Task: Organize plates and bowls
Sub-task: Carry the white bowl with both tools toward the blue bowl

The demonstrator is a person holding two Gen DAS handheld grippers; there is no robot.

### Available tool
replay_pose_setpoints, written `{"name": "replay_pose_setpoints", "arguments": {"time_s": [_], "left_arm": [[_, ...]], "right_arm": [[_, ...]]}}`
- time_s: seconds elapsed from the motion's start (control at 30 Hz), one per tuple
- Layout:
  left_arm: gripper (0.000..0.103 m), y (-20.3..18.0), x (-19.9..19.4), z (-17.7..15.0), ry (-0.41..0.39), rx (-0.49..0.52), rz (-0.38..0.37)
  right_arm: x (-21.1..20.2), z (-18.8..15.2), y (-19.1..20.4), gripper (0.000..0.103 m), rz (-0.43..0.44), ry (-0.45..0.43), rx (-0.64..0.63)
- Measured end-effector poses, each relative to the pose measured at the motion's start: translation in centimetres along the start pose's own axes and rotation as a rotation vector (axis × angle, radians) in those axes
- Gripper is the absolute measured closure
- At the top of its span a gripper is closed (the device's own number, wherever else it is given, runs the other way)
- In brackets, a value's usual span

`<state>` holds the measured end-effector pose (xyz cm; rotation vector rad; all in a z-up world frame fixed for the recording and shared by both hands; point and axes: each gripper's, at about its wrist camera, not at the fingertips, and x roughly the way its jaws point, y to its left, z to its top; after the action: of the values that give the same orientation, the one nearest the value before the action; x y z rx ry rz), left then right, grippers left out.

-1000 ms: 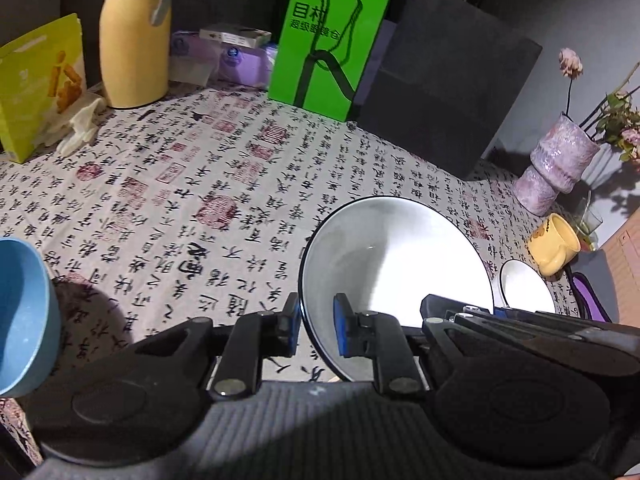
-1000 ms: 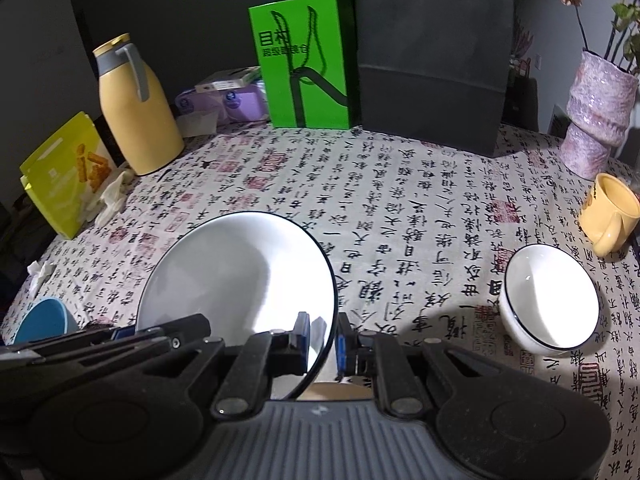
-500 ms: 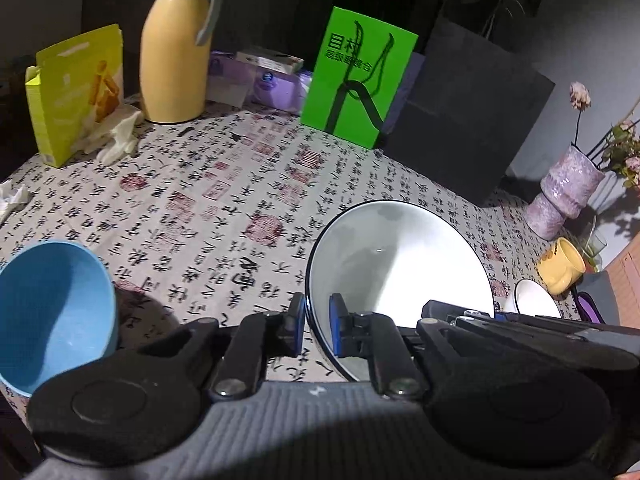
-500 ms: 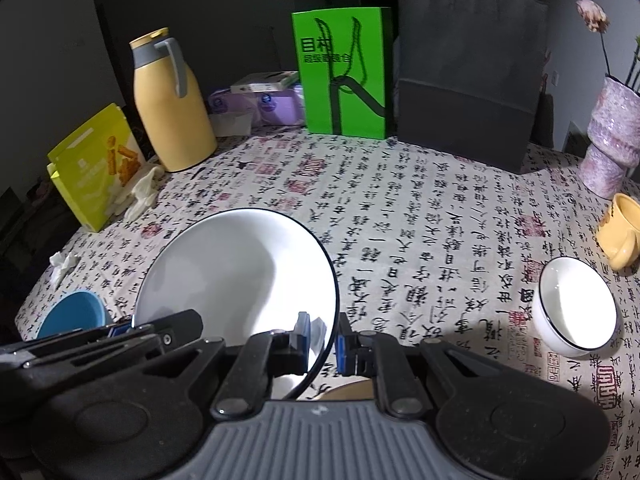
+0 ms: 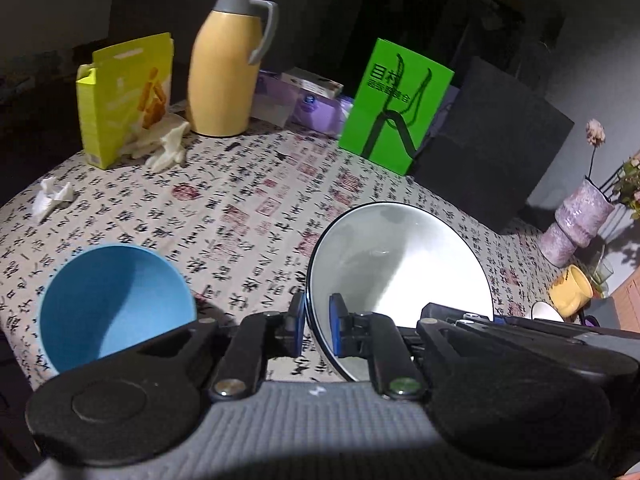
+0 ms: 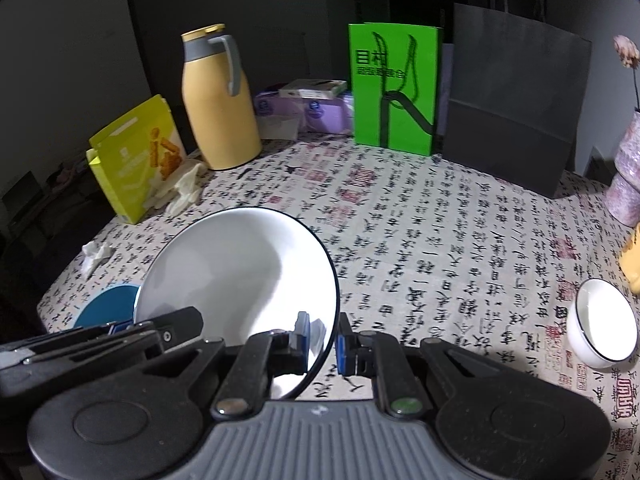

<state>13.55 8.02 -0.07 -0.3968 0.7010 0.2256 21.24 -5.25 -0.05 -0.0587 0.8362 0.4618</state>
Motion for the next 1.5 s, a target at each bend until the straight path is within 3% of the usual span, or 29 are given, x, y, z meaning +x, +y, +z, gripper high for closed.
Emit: {"name": "replay_pose_setpoints", "arguments": {"time_s": [1.1, 1.5], "left_arm": [[0.09, 11.3, -4.6, -0.3, -0.059, -0.136, 0.079], [0.09, 15.5, -3.7, -0.6, -0.039, -0.188, 0.108]], "right_arm": [[0.6, -0.8, 11.6, 0.09, 0.09, 0.017, -0.128], [3.3, -1.4, 15.5, 0.09, 0.113, 0.062, -0.171]]}}
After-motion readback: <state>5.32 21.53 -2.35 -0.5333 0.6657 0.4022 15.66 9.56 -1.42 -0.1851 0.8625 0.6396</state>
